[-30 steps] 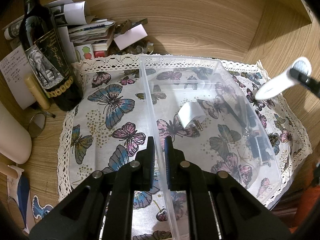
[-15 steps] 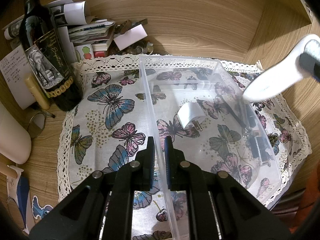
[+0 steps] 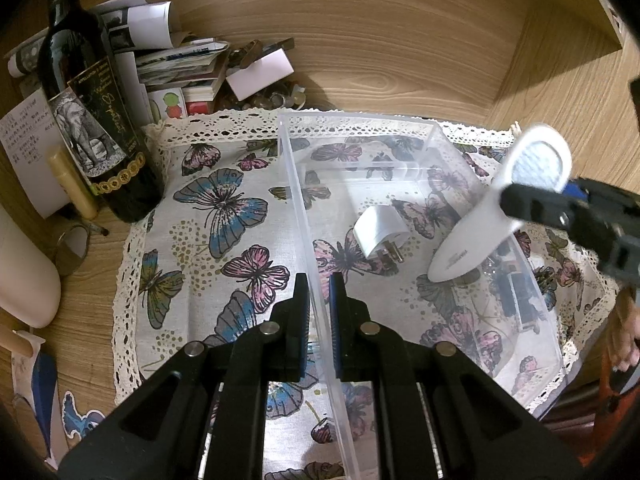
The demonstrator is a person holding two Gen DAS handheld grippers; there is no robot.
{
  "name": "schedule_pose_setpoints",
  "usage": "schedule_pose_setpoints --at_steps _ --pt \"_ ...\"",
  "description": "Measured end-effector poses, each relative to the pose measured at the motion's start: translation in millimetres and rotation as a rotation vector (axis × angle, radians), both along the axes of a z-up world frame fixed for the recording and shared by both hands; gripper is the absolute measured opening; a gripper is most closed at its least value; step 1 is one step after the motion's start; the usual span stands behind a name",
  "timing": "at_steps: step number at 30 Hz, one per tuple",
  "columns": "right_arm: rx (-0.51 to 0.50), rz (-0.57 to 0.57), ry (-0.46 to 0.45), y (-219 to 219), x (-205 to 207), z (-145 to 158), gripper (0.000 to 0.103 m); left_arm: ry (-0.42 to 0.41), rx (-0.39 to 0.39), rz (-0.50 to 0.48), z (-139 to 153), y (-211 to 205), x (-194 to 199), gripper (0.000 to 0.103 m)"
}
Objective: Organize rigid objects
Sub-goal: 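Lower the trimmer into the clear box and open the right gripper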
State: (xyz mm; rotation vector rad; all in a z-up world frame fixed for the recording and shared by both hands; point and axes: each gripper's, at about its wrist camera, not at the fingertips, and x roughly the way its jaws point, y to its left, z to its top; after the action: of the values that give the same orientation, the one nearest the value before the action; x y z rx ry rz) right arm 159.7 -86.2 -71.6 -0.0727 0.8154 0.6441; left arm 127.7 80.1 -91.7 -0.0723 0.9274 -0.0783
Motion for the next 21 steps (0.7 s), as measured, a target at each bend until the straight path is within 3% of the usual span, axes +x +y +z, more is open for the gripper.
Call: schedule_pose_setpoints --at_steps 6,13,21 --pt "-0.034 -0.014 0.0 12 23 -3 0.035 0.0 0.0 0.001 0 -1 0 0.009" --pt "-0.075 0.002 0.089 26 40 -34 0.034 -0.001 -0.008 0.0 0 0 0 0.009" --pt "-0.108 -0.008 0.022 26 31 -25 0.036 -0.002 -0.008 0.001 0 0 0 0.009"
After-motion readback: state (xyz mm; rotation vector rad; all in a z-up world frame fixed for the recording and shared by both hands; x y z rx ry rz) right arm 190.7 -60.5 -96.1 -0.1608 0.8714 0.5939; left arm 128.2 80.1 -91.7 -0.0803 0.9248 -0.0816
